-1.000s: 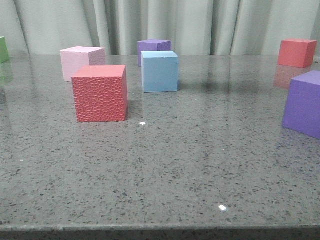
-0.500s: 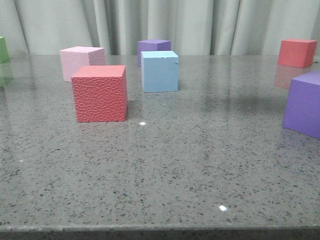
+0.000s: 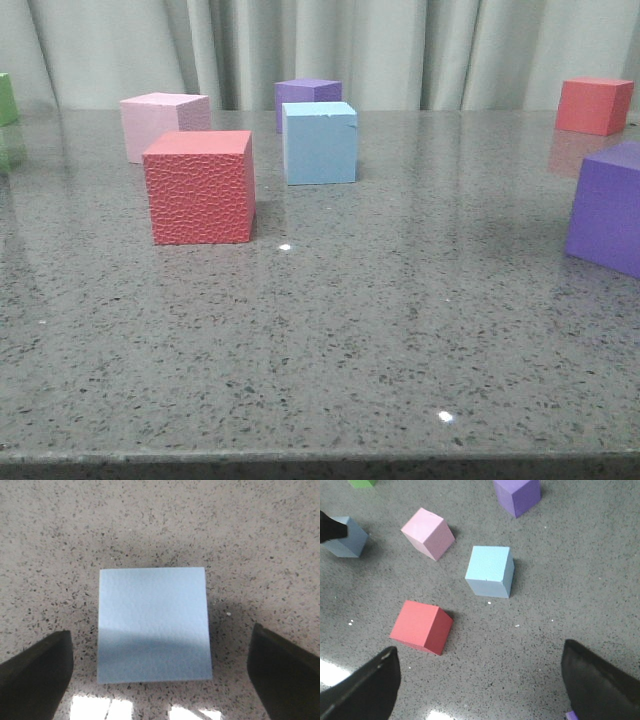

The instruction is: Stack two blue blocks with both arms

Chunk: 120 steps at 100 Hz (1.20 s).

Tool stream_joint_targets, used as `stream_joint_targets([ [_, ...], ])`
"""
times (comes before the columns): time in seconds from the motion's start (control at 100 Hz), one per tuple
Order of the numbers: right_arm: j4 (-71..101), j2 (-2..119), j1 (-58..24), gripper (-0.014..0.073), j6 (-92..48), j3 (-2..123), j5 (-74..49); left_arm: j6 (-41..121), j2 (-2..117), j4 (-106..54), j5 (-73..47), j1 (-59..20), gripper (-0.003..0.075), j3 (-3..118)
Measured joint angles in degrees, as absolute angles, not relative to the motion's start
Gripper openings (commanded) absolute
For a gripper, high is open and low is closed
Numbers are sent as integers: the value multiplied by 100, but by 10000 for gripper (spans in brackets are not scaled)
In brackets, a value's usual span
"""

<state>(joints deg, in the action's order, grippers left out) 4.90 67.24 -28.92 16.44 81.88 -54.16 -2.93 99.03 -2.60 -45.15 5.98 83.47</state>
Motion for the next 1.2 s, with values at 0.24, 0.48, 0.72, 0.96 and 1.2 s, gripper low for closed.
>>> stream_joint_targets([
  [0.24, 490, 6663, -2892, 646, 1644, 8188, -5442, -293, 10128, -260, -4338, 598, 673, 8351],
  [0.48, 490, 6663, -2892, 646, 1641, 8175, -5453, -293, 10128, -250, -4279, 598, 542, 8351],
  [0.72, 490, 6663, -2892, 646, 1641, 8175, -5453, -293, 10128, -250, -4279, 598, 323, 8351],
  [0.96, 490, 6663, -2892, 646, 1641, 8175, -5453, -293, 10128, -250, -4279, 598, 296, 8360],
  [1.2, 490, 6663, -2892, 646, 1641, 8175, -5453, -293, 10128, -452, -4731, 598, 296, 8988],
])
